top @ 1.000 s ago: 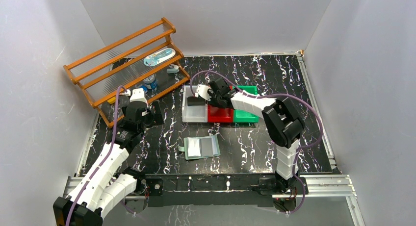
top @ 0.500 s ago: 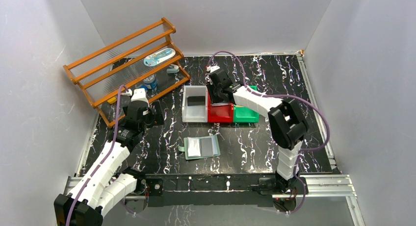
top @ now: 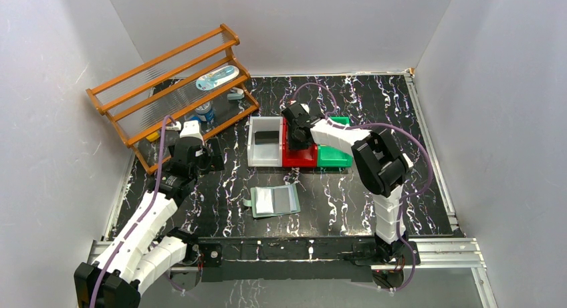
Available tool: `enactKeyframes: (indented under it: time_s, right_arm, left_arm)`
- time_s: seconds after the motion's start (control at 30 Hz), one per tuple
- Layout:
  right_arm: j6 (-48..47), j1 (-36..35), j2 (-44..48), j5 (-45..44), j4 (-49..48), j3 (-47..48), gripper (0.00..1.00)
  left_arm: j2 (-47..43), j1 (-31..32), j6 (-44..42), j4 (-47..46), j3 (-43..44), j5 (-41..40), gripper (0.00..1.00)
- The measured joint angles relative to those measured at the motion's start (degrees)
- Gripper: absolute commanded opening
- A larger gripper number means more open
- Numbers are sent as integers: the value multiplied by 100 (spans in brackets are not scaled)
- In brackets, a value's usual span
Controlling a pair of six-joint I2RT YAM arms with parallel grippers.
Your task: Take the credit cards out of the card holder
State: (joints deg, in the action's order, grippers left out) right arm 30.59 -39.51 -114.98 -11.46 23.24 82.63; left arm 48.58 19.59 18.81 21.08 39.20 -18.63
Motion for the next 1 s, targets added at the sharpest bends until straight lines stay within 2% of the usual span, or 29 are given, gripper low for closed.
enactKeyframes:
  time_s: [0.67,1.0]
  right_arm:
    - [468,13,-321,-791,-553,92,35]
    - [503,17,-81,-459,-837,-251,41]
  left_arm:
    - [85,0,0,0,9,66,98]
    - [85,0,0,0,9,79,98]
